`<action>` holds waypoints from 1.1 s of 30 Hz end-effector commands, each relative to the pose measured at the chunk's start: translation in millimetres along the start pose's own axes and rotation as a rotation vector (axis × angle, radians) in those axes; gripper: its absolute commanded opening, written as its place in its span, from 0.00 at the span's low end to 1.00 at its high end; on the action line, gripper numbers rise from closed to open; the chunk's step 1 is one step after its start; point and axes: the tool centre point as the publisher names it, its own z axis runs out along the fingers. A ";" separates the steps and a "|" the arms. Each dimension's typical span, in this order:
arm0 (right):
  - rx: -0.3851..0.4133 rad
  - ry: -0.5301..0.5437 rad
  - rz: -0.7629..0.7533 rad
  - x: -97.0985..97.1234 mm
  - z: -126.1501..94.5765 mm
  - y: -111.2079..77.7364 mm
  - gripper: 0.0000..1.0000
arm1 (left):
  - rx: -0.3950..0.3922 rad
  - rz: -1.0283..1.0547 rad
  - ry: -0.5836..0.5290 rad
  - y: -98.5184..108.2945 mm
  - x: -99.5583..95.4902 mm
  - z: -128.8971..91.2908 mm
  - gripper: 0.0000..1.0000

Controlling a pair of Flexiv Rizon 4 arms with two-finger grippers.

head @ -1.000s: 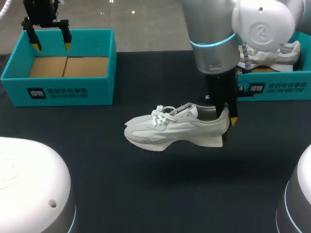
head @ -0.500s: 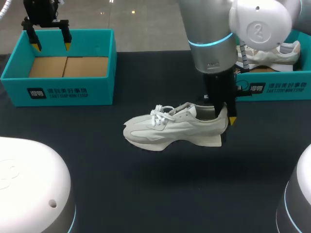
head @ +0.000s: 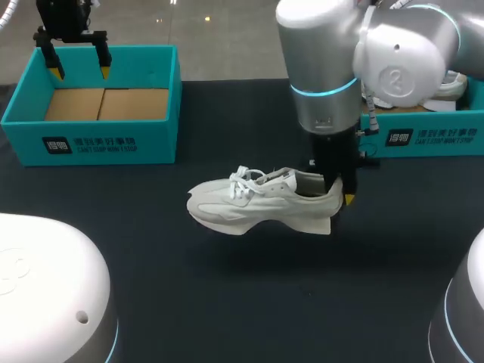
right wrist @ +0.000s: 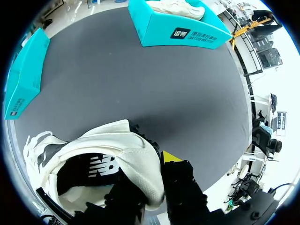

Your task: Take the shoe out of the shoebox, open the shoe tongue, remove and reinsert the insole, then place the shoe into the shoebox

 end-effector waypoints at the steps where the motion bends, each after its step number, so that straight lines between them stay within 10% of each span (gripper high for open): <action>1: -0.005 -0.019 -0.016 14.0 20.5 -1.2 0.00 | 0.000 0.000 -0.003 0.3 0.4 -0.2 1.00; 29: -0.003 -0.084 0.016 55.6 99.1 3.5 0.00 | 0.000 0.000 -0.003 0.3 0.4 -0.2 1.00; 32: -0.002 -0.075 0.019 53.2 94.8 3.2 0.55 | 0.000 0.000 -0.003 0.3 0.4 -0.2 1.00; 33: -0.003 -0.075 0.018 52.0 91.6 2.5 0.94 | 0.000 0.000 -0.003 0.3 0.4 -0.2 1.00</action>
